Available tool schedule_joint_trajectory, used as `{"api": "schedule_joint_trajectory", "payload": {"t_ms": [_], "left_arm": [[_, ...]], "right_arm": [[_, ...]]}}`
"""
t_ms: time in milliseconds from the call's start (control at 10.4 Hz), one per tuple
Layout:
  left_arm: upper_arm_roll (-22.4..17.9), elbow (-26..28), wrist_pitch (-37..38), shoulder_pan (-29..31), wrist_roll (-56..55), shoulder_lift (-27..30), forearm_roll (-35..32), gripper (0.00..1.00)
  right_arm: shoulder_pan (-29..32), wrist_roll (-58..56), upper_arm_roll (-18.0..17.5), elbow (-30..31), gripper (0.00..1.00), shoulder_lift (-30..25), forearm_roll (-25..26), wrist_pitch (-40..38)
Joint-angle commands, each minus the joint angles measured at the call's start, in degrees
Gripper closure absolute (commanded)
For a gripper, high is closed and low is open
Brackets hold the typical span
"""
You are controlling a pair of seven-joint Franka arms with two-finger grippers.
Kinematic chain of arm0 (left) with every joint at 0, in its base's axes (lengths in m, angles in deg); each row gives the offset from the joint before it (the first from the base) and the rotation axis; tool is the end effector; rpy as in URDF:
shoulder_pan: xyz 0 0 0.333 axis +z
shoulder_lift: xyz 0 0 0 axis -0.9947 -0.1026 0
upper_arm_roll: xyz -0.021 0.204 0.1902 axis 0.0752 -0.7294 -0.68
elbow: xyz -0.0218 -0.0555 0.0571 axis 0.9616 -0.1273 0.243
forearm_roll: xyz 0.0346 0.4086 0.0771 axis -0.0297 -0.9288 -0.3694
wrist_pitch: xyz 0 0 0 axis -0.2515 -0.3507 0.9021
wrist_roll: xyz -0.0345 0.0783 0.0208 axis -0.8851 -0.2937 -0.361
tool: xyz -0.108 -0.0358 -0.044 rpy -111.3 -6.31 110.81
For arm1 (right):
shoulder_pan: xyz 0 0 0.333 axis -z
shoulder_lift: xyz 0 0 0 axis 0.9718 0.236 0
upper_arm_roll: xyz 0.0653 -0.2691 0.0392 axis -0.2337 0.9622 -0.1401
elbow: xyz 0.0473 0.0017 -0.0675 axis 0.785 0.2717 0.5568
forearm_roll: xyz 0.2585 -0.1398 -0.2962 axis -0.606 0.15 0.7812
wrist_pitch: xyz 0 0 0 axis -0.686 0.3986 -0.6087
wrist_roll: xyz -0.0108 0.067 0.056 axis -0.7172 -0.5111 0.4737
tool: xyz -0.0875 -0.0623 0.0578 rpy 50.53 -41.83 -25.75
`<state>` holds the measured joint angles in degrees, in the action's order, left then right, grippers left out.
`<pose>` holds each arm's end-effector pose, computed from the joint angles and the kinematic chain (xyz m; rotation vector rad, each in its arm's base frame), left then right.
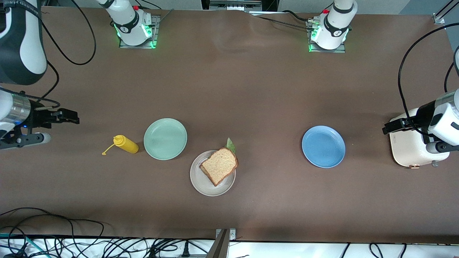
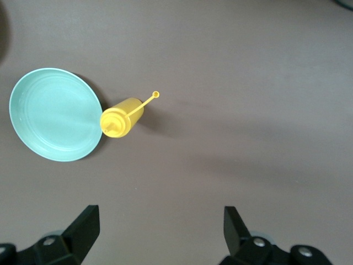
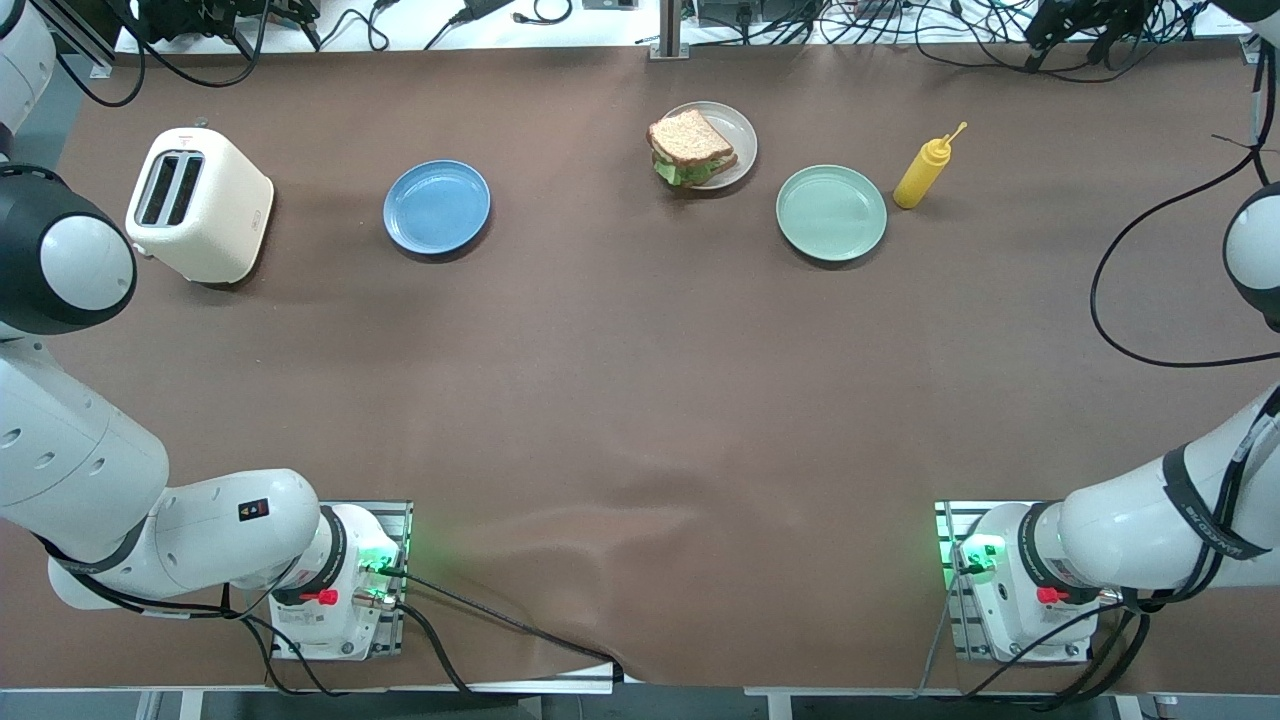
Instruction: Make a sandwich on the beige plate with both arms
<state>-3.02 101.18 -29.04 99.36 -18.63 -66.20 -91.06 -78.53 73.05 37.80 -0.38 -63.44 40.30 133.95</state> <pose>0.6621 0.0150 0.4730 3.0828 0.2717 -0.1139 0.6550 -0.0126 0.4653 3.1072 0.2773 -0.2018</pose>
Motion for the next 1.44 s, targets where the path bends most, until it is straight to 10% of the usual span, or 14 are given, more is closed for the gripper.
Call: {"api": "schedule_joint_trajectory", "payload": {"t_ms": [0, 770, 1348], "left_arm": [[0.4, 1.8, -1.0, 0.6, 1.1, 1.9, -1.2, 0.0], [-0.8, 1.9, -1.1, 0.1, 1.1, 1.7, -1.2, 0.0], [-14.7, 2.2, -2.0, -11.2, 3.6, 2.3, 3.7, 0.0]], "right_arm": [[-0.5, 0.6, -0.1, -5.2, 0.0, -1.6, 2.0, -6.4], [0.3, 0.9, 0.4, -1.0, 0.0, -3.6, -0.2, -1.4], [-0.4, 1.5, 0.0, 4.0, 0.0, -7.3, -1.2, -2.0]]}}
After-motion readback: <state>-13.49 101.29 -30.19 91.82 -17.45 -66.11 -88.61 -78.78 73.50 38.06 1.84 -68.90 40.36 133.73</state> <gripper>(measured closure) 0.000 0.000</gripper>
